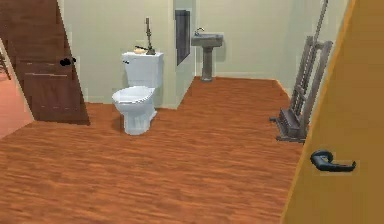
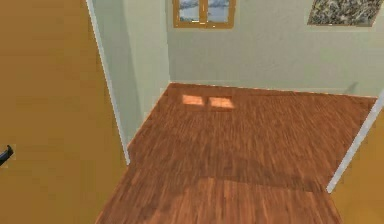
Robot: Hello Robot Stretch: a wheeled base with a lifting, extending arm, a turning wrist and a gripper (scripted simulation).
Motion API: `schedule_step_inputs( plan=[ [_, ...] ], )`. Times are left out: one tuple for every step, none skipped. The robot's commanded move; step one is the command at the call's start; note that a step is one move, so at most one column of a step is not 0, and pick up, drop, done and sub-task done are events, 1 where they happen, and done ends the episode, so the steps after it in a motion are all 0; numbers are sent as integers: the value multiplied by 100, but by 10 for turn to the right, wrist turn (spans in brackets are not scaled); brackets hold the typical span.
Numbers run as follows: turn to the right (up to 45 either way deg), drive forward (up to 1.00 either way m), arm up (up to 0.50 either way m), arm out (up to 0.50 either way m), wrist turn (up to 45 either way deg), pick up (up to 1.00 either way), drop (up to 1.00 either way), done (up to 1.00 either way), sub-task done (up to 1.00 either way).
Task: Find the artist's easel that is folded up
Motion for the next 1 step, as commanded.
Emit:
schedule_step_inputs(
  plan=[
    [0, 100, 0, 0, 0, 0, 0, 0, 0]
  ],
)
